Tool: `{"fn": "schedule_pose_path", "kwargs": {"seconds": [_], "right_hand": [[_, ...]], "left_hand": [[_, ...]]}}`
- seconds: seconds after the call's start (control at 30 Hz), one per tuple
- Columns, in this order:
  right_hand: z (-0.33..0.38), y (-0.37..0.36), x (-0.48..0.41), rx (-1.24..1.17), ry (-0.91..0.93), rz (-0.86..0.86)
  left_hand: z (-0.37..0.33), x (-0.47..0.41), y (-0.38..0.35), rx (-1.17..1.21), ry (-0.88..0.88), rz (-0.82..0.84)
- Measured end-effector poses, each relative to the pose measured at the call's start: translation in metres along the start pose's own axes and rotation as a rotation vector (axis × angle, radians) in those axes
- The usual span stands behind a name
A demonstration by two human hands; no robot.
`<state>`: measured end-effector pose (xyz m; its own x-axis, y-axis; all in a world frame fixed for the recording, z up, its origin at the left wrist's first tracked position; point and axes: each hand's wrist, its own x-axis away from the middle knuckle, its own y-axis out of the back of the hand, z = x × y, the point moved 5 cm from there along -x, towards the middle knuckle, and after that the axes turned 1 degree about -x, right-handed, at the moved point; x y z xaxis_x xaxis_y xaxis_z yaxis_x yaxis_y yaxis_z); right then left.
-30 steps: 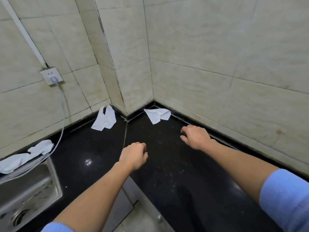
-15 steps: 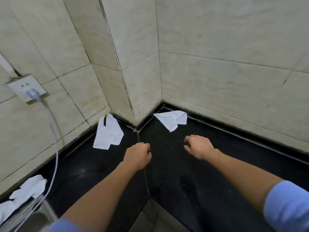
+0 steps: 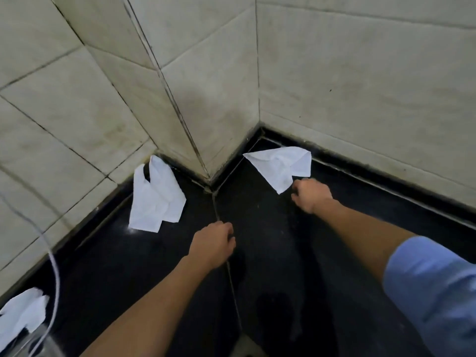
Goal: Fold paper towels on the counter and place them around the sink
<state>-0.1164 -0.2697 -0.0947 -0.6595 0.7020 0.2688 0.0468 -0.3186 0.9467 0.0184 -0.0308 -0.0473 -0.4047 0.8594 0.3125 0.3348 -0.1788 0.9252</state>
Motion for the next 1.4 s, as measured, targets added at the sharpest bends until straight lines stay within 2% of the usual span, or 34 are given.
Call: {"fn": "schedule_pose_path", "kwargs": {"seconds": [0.17,0.3,0.5,0.77,0.9,1.17,1.27,1.37,1.4], "right_hand": [[-0.011,-0.014,-0.064,-0.129,-0.135,-0.052],[-0.017,-0.034,-0.095,-0.142,-0.248,-0.014],[-0.017,-0.052,-0.094,-0.285,-0.232,0.135],[0.01,-0.044,0.021,-0.331,-0.123,0.087],[0.018,-0.068,0.094,-0.314,-0.147,0.148],[0.035,-0.127,0.204,-0.438,-0.211,0.289],[0.028,-0.122,0.224,-0.476,-0.238,0.178],[0.011,-0.103,0.226,-0.254,-0.187,-0.118],[0.006,-0.102,0.222,-0.172,-0.156,-0.146]], "left_hand": [[0.013,-0.024,-0.017,0.033,0.027,0.028],[0.022,-0.035,-0.032,0.037,0.028,0.041],[0.027,-0.043,-0.039,0.069,0.011,0.061],[0.021,-0.036,-0.03,0.062,-0.076,0.068],[0.014,-0.02,-0.042,0.089,-0.113,0.106],[-0.01,0.013,-0.088,0.058,-0.206,0.17],[-0.022,0.021,-0.101,0.045,-0.231,0.152],[-0.036,0.029,-0.113,-0.026,-0.288,0.118],[-0.042,0.032,-0.117,-0.058,-0.315,0.112]]}}
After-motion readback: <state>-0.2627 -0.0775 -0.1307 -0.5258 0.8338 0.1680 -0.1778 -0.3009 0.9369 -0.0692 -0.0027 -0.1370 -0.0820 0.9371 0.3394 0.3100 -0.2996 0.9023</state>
